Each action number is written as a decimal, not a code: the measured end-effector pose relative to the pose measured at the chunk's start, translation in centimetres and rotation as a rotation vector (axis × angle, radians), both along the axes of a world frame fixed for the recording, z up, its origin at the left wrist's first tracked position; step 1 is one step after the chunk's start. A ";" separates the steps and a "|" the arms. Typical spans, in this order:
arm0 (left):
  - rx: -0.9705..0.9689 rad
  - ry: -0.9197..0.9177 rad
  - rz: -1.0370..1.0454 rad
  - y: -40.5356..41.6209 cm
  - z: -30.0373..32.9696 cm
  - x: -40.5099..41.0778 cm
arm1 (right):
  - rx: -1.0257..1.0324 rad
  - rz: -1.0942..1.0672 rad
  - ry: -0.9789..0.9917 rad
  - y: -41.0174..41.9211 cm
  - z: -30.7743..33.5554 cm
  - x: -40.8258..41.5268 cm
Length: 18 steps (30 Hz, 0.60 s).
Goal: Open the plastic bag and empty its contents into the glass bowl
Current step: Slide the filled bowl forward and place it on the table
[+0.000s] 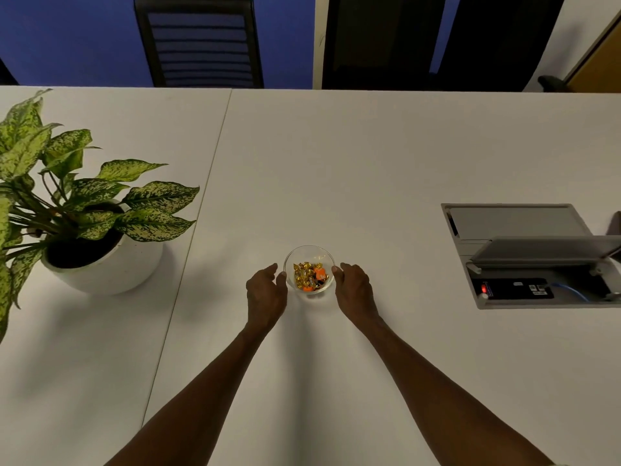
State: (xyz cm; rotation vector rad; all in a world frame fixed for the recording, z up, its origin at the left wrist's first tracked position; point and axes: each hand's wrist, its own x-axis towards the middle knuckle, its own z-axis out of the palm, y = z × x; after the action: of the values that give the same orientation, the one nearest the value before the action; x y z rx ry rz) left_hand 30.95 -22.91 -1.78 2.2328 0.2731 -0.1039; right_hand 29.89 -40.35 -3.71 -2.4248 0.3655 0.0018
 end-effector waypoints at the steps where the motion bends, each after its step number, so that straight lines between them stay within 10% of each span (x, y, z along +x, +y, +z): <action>1: 0.007 -0.006 -0.012 0.0 0.4 -0.5 | -0.035 0.014 -0.020 0.1 0.2 -0.5; 18: 0.130 -0.161 -0.131 2.9 7.2 -12.3 | -0.279 0.098 -0.186 1.2 6.8 -12.6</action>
State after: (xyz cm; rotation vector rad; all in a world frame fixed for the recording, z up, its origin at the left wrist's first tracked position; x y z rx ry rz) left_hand 18.64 -20.05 5.43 2.3722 0.0470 0.0249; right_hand 17.28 -39.15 3.09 -2.6888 0.1711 -0.2449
